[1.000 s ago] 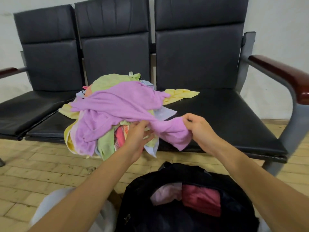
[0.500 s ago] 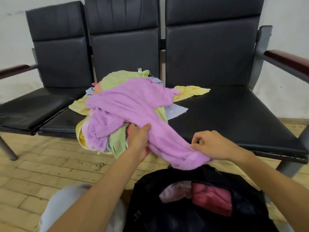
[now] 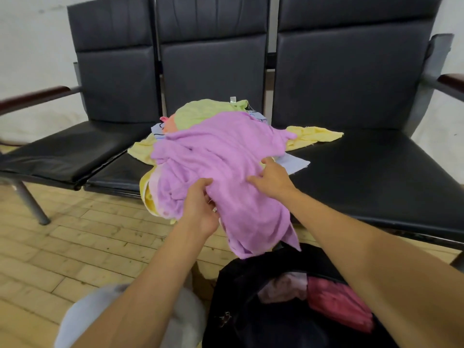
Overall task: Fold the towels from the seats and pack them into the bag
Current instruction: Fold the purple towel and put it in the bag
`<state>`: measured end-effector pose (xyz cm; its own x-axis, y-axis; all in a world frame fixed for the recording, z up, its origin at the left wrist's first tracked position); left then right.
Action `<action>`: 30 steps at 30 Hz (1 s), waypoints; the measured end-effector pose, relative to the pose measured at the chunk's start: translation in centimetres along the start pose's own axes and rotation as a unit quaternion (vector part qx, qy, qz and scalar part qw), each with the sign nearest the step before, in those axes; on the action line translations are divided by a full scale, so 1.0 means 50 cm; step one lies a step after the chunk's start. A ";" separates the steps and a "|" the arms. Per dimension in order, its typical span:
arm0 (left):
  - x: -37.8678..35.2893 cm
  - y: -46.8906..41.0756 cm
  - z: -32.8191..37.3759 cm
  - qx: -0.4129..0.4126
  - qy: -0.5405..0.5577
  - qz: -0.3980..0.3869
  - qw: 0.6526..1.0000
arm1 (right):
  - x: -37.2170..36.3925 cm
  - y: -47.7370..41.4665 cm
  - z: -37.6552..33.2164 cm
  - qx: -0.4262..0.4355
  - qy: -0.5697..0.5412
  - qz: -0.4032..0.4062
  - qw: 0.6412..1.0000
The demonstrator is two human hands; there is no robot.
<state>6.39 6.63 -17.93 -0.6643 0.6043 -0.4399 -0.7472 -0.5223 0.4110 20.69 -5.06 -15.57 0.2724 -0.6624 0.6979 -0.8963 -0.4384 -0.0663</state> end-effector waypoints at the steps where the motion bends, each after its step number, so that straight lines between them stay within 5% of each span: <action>1: 0.008 -0.006 0.003 0.006 0.014 0.010 1.000 | -0.005 -0.004 0.004 -0.009 0.020 0.000 1.000; 6: 0.021 -0.026 0.003 -0.018 0.009 0.033 0.999 | 0.016 -0.006 0.008 -0.010 0.005 0.048 0.999; 14: 0.005 -0.015 0.019 -0.078 0.002 0.042 0.996 | 0.136 0.080 0.035 -0.070 -0.312 0.037 0.947; 21: -0.022 0.005 -0.067 0.039 -0.032 -0.025 0.998 | 0.228 0.179 0.162 -0.178 -0.354 0.011 0.918; 25: -0.023 0.025 -0.071 0.028 0.003 -0.071 0.997 | 0.206 0.220 0.221 -0.236 -0.308 -0.077 0.919; 30: 0.002 0.028 -0.072 -0.023 -0.066 -0.003 0.998 | 0.176 0.228 0.206 -0.226 -0.334 -0.121 0.907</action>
<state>5.23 3.79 -20.27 -0.6542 0.6795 -0.3321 -0.7530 -0.5441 0.3700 16.49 -22.13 -17.54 0.4959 -0.8666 0.0556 -0.7931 -0.4259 0.4355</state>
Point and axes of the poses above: each hand's wrist, its own y-axis away from the middle knuckle, its own x-axis out of the back of the hand, z = x × y, the point moved 7 cm from there along -y, towards the middle knuckle, and after that the axes turned 2 degrees about -y, right-handed, at the moved point
